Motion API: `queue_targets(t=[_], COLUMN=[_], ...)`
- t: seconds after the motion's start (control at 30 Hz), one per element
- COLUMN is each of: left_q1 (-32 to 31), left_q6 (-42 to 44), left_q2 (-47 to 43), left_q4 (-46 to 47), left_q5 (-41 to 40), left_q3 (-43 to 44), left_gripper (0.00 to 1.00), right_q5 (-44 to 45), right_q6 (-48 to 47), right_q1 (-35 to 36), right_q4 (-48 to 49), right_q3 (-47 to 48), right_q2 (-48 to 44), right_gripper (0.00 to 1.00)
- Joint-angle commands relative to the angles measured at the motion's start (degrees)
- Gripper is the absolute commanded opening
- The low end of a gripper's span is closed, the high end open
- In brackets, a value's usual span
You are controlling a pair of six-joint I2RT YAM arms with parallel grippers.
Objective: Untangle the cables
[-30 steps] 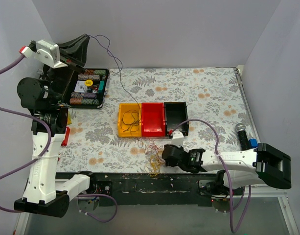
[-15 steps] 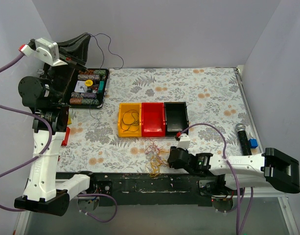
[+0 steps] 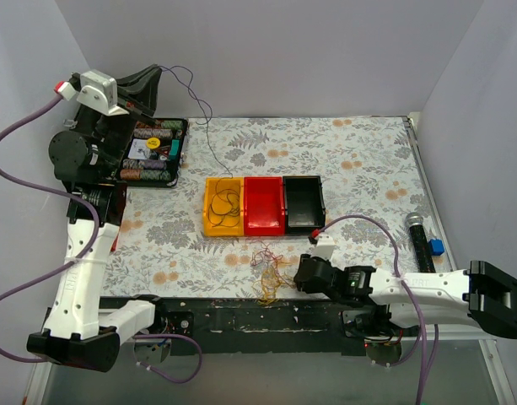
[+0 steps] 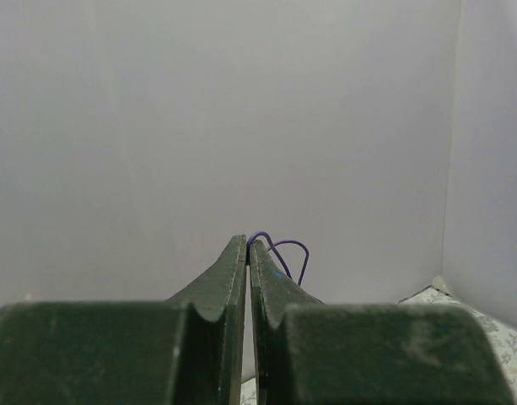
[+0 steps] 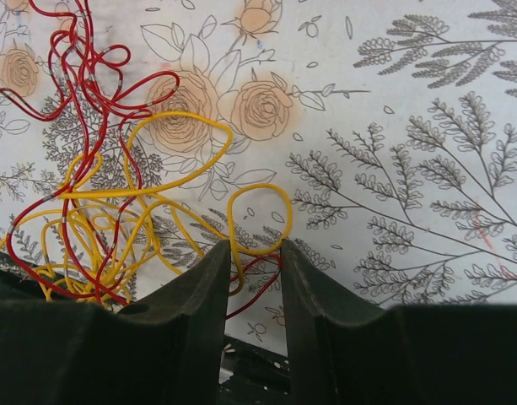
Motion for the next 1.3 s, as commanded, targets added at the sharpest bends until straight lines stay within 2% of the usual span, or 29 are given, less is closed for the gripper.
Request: queue_targets(t=[0.0,0.23,0.47,0.67,0.93,1.13,1.27], left_q1=[0.14,0.14,0.05,-0.03,-4.33,-10.74,-14.09], left_q6=[2.78,3.49,2.17,-2.84,4.79,11.13,12.45], left_q2=[-0.17,0.71,2.11,2.65,-4.03,-5.44,-6.32], left_q4=[1.94,3.26,3.79,4.42,1.16,-3.15,-4.90], left_q5=[-1.45,-2.50,-3.29,-9.09,-6.90,-9.53,-12.43], left_q3=[-3.30,-7.53,-5.96,-5.68,-21.23,-27.74,-30.11], left_gripper=[0.00,0.00,0.00,0.00,0.00,0.00,0.00], right_q5=[1.07,2.04,1.78,1.52,1.16,1.25,1.25], right_q6=[2.59,4.00,4.00,4.00,3.56,3.65,3.91], right_q1=[0.14,0.14,0.23,0.23,0.23,0.23,0.23], right_q4=[-5.10,-7.65,-7.39,-6.69,-6.68,-6.95,-6.86], right_q3=[-1.46,-2.43,-2.34,-2.51,-2.95,-3.22,-3.13], right_q2=[-3.62,-8.90,-8.99,-8.46,-9.69,-10.31,-10.31], right_gripper=[0.37,0.36,0.35,0.35,0.34,0.34,0.34])
